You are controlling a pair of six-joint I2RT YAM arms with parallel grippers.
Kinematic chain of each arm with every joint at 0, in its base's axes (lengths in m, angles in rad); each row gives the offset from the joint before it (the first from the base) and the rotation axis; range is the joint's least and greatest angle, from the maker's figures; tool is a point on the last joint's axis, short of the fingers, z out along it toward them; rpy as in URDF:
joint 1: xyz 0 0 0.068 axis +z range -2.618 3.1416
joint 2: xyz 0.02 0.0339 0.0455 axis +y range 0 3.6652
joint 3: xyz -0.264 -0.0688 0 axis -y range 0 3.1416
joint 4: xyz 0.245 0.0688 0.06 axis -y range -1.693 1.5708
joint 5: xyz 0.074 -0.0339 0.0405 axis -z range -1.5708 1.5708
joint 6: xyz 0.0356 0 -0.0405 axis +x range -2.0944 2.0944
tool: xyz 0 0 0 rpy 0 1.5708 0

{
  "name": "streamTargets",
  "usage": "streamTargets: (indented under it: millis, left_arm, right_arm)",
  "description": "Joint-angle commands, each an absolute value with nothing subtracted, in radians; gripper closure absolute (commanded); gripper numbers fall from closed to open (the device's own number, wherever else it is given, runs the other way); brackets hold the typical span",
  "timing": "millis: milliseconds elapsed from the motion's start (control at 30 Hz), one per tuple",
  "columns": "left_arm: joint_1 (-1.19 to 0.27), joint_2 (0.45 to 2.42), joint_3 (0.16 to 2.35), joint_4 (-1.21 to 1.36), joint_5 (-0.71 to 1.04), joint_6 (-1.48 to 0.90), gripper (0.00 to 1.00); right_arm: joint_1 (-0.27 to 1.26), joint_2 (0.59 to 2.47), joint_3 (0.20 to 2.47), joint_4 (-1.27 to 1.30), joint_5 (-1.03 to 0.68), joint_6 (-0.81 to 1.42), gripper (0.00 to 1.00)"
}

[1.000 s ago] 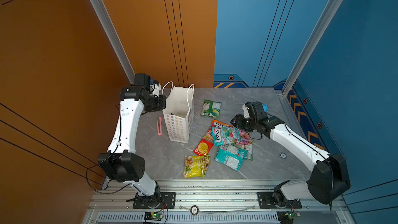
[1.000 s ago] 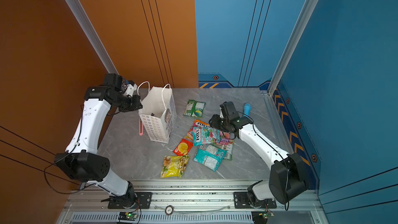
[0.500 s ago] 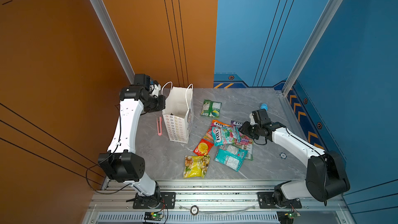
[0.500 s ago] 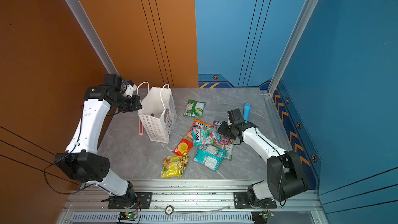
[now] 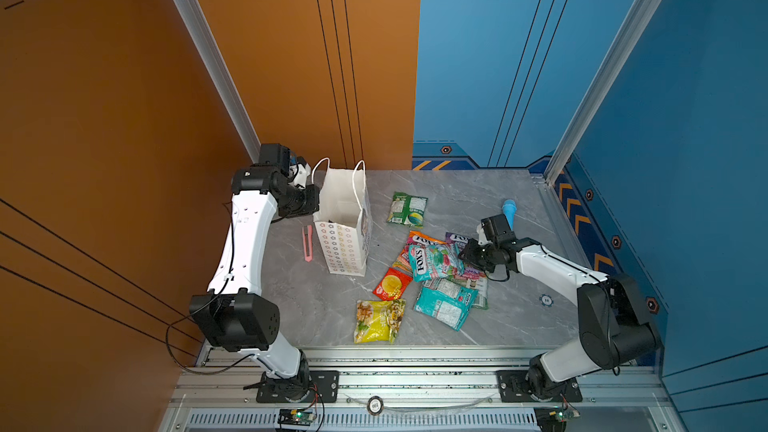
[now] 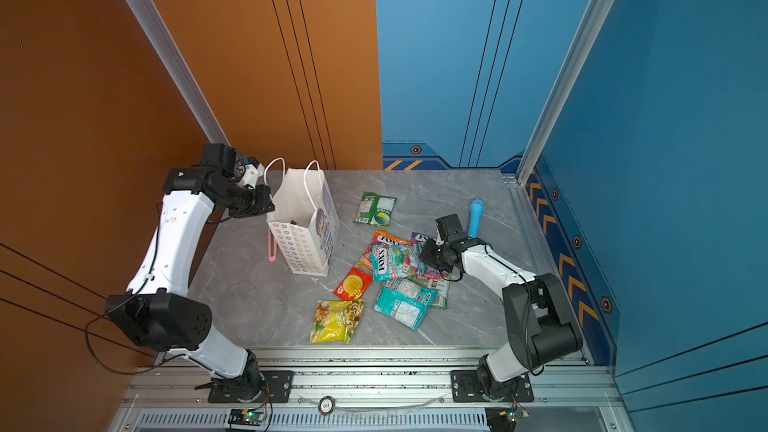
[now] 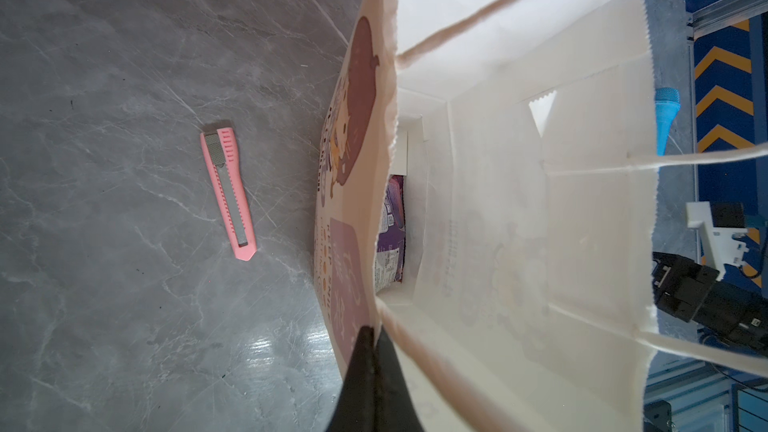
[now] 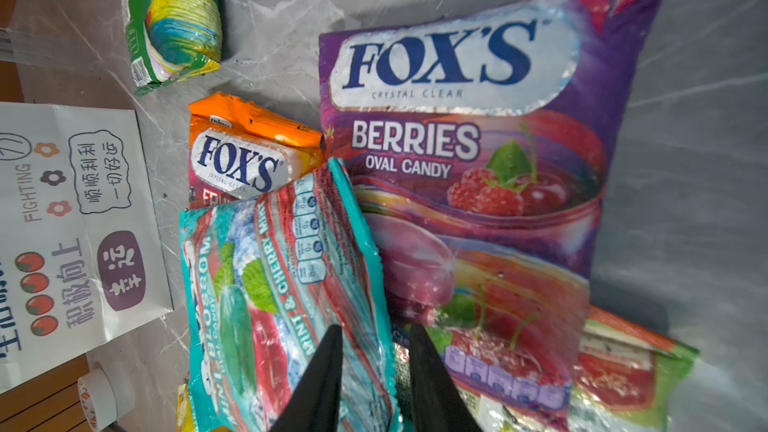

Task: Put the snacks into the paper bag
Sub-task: 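Grasp the teal FOX'S blossom packet with the right gripper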

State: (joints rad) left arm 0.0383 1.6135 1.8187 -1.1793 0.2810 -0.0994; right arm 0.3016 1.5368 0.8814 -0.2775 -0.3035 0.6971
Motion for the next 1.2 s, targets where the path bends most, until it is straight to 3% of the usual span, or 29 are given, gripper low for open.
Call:
streamTargets:
  millis: [0, 400, 1033, 1167]
  left_arm:
    - [0.043, 1.604, 1.814, -1.199, 0.288, -0.109, 1.0]
    - [0.043, 1.597, 1.812, -1.201, 0.284, -0.109, 1.0]
    - [0.044, 1.603, 1.816, -1.2, 0.288, -0.108, 1.0]
    - [0.043, 1.606, 1.816, -1.201, 0.29, -0.107, 1.0]
  right_arm:
    - [0.296, 1.558, 0.866, -0.234, -0.329, 0.708, 0.73]
    - [0.296, 1.58, 0.894, -0.189, -0.367, 0.75, 1.0]
    - [0.338, 1.511, 1.089, -0.358, -0.327, 0.667, 1.0]
    - [0.324, 1.524, 1.075, -0.393, -0.302, 0.635, 0.8]
